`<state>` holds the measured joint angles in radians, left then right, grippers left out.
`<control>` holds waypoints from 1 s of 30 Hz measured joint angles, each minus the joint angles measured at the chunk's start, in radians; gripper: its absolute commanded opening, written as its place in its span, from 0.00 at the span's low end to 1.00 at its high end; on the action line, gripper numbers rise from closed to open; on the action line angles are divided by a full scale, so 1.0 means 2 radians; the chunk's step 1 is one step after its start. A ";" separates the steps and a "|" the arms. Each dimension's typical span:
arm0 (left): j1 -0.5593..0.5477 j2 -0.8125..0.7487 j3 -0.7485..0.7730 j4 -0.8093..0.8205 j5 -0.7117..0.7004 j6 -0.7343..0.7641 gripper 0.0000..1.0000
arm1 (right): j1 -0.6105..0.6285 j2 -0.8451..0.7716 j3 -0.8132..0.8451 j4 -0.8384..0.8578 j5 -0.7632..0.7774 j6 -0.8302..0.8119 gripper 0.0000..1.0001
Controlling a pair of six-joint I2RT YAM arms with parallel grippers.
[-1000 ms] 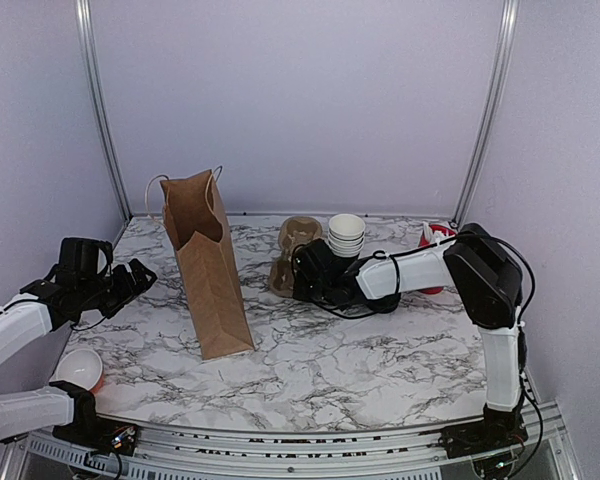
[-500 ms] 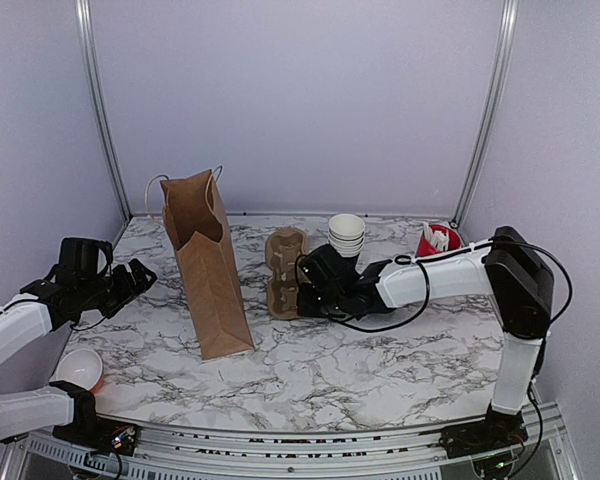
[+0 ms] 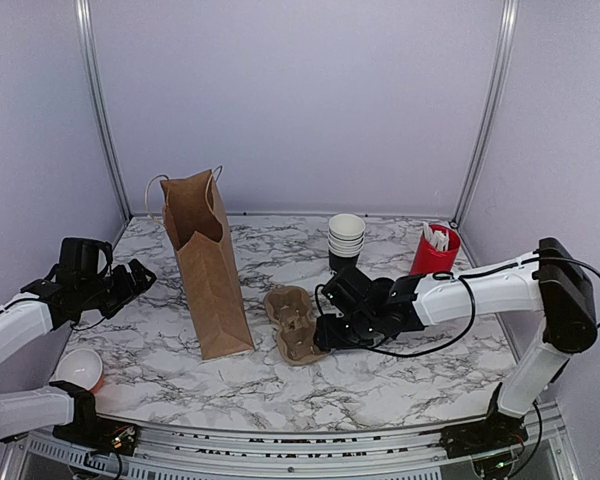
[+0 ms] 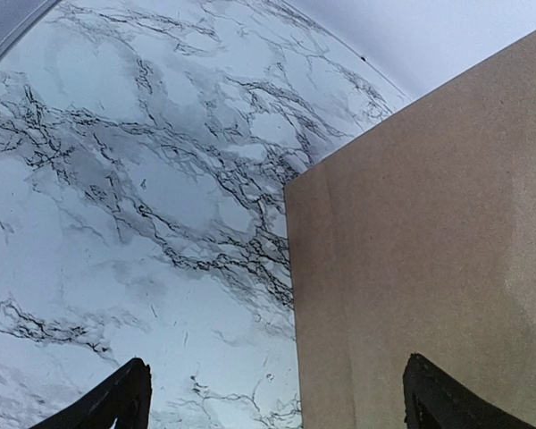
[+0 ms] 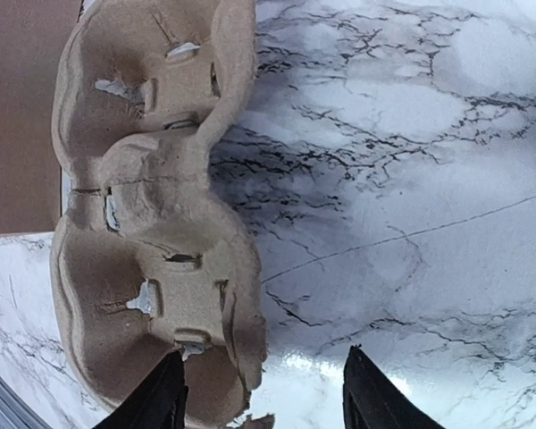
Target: Pack the takeout coffee
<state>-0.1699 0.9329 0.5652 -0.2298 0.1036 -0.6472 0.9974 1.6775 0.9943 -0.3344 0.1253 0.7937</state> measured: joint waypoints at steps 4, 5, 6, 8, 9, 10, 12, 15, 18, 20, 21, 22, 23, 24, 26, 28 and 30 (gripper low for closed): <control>0.000 0.002 0.000 0.000 0.001 0.001 0.99 | -0.009 -0.004 0.006 -0.014 -0.009 -0.023 0.62; 0.001 0.002 0.000 0.000 0.001 0.002 0.99 | -0.016 -0.004 0.007 -0.016 -0.013 -0.032 0.62; 0.000 0.002 0.001 -0.001 0.002 0.002 0.99 | -0.024 -0.004 0.009 -0.017 -0.017 -0.039 0.62; 0.001 0.002 0.005 -0.001 0.004 0.002 0.99 | -0.041 -0.004 0.013 -0.016 -0.024 -0.056 0.61; 0.001 0.002 0.008 -0.001 0.006 0.001 0.99 | -0.048 -0.004 0.016 -0.017 -0.027 -0.063 0.61; 0.001 0.001 0.013 -0.003 0.009 0.000 0.99 | -0.055 -0.003 0.022 -0.017 -0.030 -0.072 0.61; 0.001 -0.001 0.023 -0.006 0.014 -0.001 0.98 | -0.066 0.004 0.041 -0.017 -0.036 -0.087 0.60; -0.002 -0.009 0.055 -0.020 0.020 -0.006 0.93 | -0.074 0.025 0.078 -0.012 -0.043 -0.105 0.60; -0.009 -0.019 0.097 -0.039 0.021 -0.014 0.86 | -0.079 0.036 0.092 -0.004 -0.053 -0.117 0.60; -0.014 -0.028 0.128 -0.051 0.020 -0.019 0.80 | -0.085 0.039 0.093 -0.002 -0.059 -0.124 0.60; -0.018 -0.035 0.152 -0.061 0.019 -0.023 0.77 | -0.088 0.040 0.093 -0.001 -0.061 -0.126 0.60; -0.021 -0.037 0.157 -0.062 0.018 -0.024 0.74 | -0.091 0.041 0.093 -0.001 -0.062 -0.128 0.60; -0.026 -0.040 0.172 -0.073 0.018 -0.025 0.72 | -0.093 0.042 0.093 -0.001 -0.063 -0.132 0.60; -0.030 -0.042 0.186 -0.079 0.017 -0.027 0.70 | -0.095 0.043 0.093 0.000 -0.064 -0.135 0.60; -0.040 -0.045 0.206 -0.089 0.014 -0.031 0.69 | -0.098 0.043 0.093 0.001 -0.065 -0.139 0.60; -0.047 -0.052 0.220 -0.098 0.013 -0.032 0.68 | -0.100 0.043 0.093 0.003 -0.068 -0.144 0.60; -0.051 -0.062 0.231 -0.109 0.013 -0.030 0.67 | -0.100 0.043 0.092 0.004 -0.070 -0.147 0.60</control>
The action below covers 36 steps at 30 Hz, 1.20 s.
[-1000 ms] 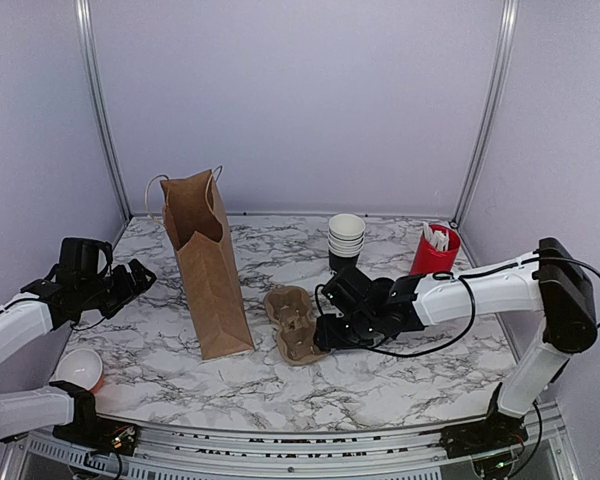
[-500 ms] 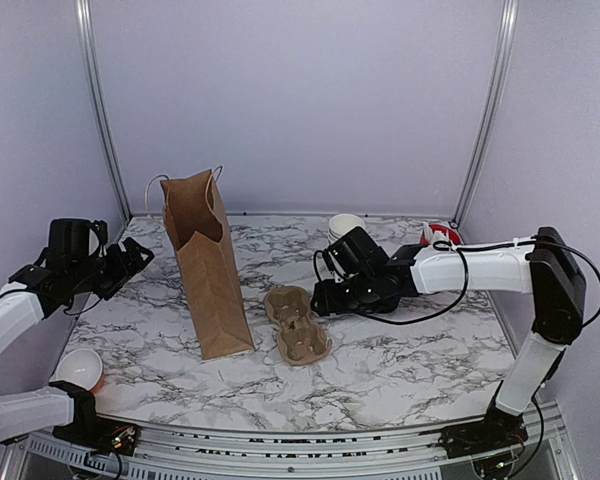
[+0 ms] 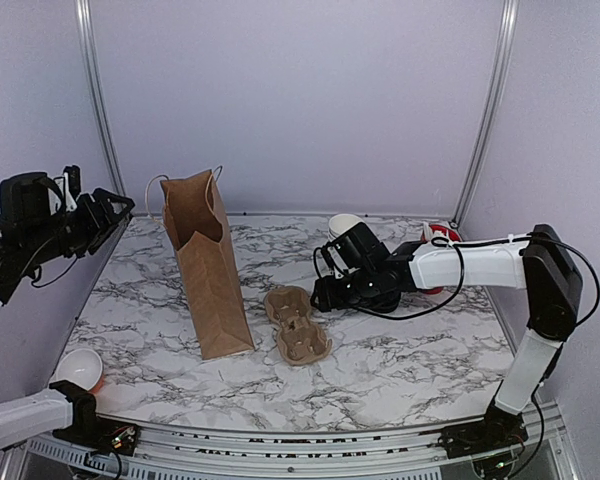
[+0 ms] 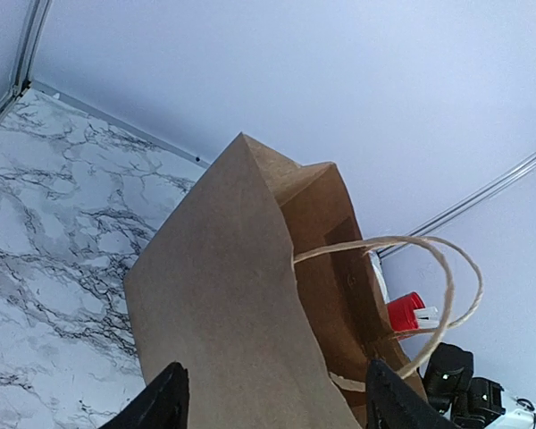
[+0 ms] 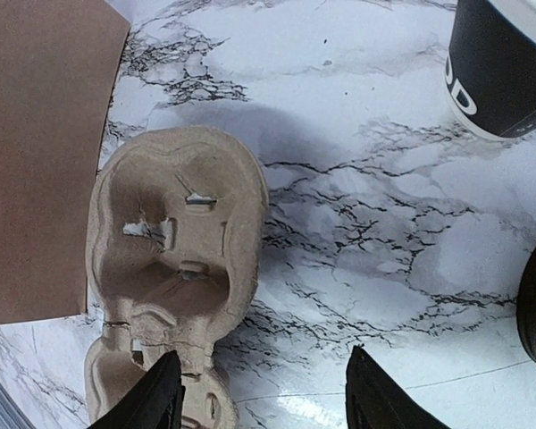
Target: Pack the takeout coffee
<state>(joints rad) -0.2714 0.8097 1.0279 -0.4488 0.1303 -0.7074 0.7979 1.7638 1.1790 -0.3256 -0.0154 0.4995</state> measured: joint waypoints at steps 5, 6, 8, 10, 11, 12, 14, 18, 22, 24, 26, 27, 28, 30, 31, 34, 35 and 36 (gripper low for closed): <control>-0.003 -0.008 0.054 -0.014 0.013 0.021 0.62 | 0.000 0.000 -0.001 0.004 -0.002 -0.004 0.60; -0.006 -0.005 0.068 -0.014 0.018 0.027 0.61 | 0.000 0.000 -0.001 0.006 -0.002 -0.004 0.60; -0.015 0.006 0.093 -0.019 0.023 0.037 0.61 | 0.000 0.000 -0.001 0.006 -0.002 -0.004 0.60; -0.032 0.025 0.116 -0.029 0.021 0.048 0.59 | 0.000 0.000 -0.001 0.008 -0.002 -0.004 0.60; -0.046 0.039 0.127 -0.036 0.014 0.055 0.59 | 0.000 0.000 -0.002 0.009 -0.002 -0.004 0.60; -0.062 0.055 0.140 -0.046 0.008 0.062 0.58 | 0.000 0.000 -0.002 0.009 -0.002 -0.004 0.60; -0.095 0.087 0.163 -0.070 -0.016 0.074 0.56 | 0.000 0.000 -0.002 0.010 -0.001 -0.004 0.60; -0.151 0.153 0.198 -0.120 -0.087 0.097 0.49 | 0.000 0.000 -0.003 0.010 -0.001 -0.004 0.60; -0.171 0.179 0.212 -0.158 -0.155 0.106 0.46 | 0.000 0.000 -0.003 0.010 -0.001 -0.004 0.60; -0.176 0.182 0.222 -0.171 -0.189 0.110 0.43 | 0.000 0.000 -0.003 0.010 -0.001 -0.004 0.60; -0.178 0.182 0.229 -0.177 -0.213 0.113 0.38 | 0.000 0.000 -0.003 0.010 -0.001 -0.004 0.60; -0.178 0.181 0.234 -0.179 -0.225 0.114 0.34 | 0.000 0.000 -0.003 0.010 -0.001 -0.004 0.60; -0.178 0.181 0.239 -0.180 -0.239 0.120 0.29 | 0.000 0.000 -0.003 0.010 0.000 -0.004 0.60; -0.178 0.181 0.243 -0.181 -0.255 0.123 0.20 | -0.001 0.000 -0.003 0.010 0.001 -0.004 0.60; -0.178 0.182 0.246 -0.183 -0.265 0.131 0.16 | -0.001 0.000 -0.002 0.010 0.001 -0.004 0.60; -0.178 0.185 0.249 -0.182 -0.275 0.140 0.03 | -0.004 0.003 0.001 0.011 0.001 -0.004 0.60; -0.178 0.187 0.249 -0.182 -0.277 0.146 0.00 | -0.006 0.006 0.004 0.013 0.001 -0.003 0.60; -0.178 0.188 0.249 -0.182 -0.279 0.148 0.00 | -0.008 0.010 0.008 0.015 0.001 -0.003 0.60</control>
<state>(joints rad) -0.6277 1.1851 1.5253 -0.8124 -0.4271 -0.4110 0.7822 1.7847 1.1942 -0.2951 -0.0135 0.4931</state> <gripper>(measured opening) 0.047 0.600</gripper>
